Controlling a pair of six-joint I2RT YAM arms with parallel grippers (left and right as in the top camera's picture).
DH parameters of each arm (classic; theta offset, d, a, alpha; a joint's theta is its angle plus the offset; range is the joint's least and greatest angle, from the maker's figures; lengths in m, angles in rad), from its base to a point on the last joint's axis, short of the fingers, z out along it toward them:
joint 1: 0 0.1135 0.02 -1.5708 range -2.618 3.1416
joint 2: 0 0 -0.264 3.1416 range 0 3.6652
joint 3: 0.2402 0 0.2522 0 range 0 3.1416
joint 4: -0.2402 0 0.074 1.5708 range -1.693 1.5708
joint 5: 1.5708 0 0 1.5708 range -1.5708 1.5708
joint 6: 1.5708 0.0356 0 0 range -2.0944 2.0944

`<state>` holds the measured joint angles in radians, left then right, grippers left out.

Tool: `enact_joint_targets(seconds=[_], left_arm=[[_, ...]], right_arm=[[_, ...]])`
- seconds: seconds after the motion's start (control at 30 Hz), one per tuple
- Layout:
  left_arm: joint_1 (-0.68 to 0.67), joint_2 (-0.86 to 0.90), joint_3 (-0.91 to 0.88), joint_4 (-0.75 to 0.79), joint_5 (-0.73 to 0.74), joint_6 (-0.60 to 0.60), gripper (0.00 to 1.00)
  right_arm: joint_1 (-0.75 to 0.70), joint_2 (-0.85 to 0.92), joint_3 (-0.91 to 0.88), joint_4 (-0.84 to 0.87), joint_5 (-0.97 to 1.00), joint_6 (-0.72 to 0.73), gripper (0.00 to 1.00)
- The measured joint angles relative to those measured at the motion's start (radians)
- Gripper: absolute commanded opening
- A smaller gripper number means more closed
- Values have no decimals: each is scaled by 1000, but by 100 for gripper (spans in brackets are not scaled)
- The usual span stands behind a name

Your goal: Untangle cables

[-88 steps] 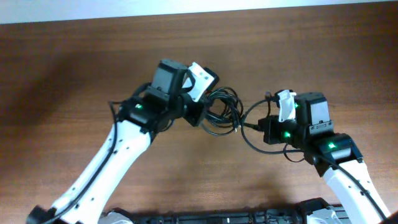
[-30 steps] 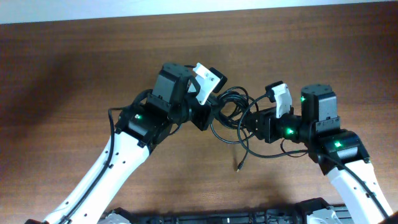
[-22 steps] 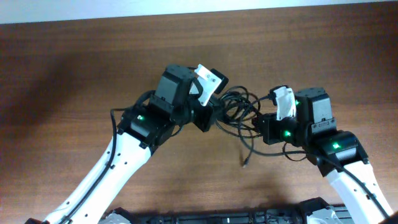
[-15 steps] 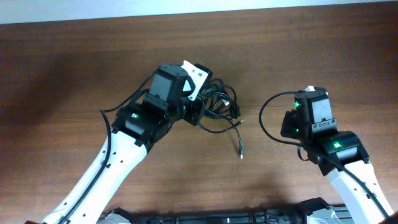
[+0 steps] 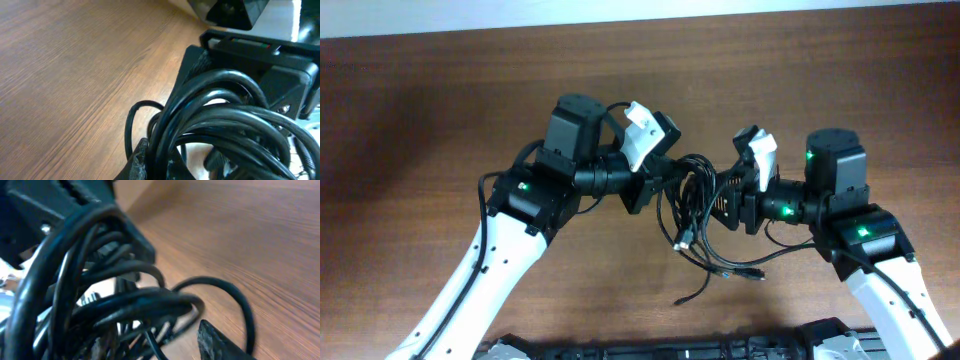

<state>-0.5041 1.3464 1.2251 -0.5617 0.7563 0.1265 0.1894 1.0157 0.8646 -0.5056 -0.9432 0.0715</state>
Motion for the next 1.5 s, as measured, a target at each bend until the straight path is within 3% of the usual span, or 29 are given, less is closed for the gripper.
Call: enact_joint_targets(seconds=[0.03, 0.27, 0.53, 0.57, 0.6, 0.63, 0.67, 0.7, 0.77, 0.83, 0.9, 1.0, 1.1, 1.13, 1.2, 1.3, 1.4, 1.5], left_arm=[[0, 2, 0, 5, 19, -4, 0], [39, 33, 0, 2, 56, -11, 0], [48, 33, 0, -2, 57, -11, 0], [48, 33, 0, -2, 57, -11, 0], [48, 33, 0, -1, 57, -12, 0], [48, 33, 0, 2, 65, -12, 0], [48, 34, 0, 11, 86, -14, 0], [50, 34, 0, 40, 135, -15, 0], [50, 34, 0, 105, 259, -14, 0], [41, 34, 0, 140, 352, -15, 0], [39, 34, 0, 101, 365, -17, 0], [42, 36, 3, -74, 119, -18, 0], [42, 37, 3, -114, -73, -18, 0], [42, 37, 3, -117, -140, -18, 0], [46, 37, 4, -116, -154, -18, 0], [46, 37, 3, -118, -84, 3, 0], [47, 37, 3, -111, 78, 67, 0], [48, 38, 3, -63, 264, 129, 0]], right_arm=[[0, 0, 0, 15, -15, -3, 4], [7, 0, 2, -110, 183, -1, 4], [7, 0, 2, -111, 208, 12, 4], [7, 0, 2, -111, 205, 12, 18], [7, 0, 2, -111, 202, 12, 38], [7, 0, 2, -111, 196, 17, 50], [7, 0, 2, -109, 185, 19, 55], [8, 0, 2, -91, 158, 25, 50], [8, 0, 1, -61, 112, 26, 4], [8, -1, 2, -47, 104, 29, 4], [9, -2, 3, -127, 252, 57, 4], [10, 0, 2, -267, 647, 188, 4], [10, 0, 3, -352, 934, 304, 5], [10, 0, 3, -338, 1000, 339, 15], [9, 1, 1, -231, 929, 325, 43], [9, 1, 2, -64, 598, 244, 50], [9, 1, 1, 66, 349, 231, 59], [8, 1, 1, 126, 110, 221, 61]])
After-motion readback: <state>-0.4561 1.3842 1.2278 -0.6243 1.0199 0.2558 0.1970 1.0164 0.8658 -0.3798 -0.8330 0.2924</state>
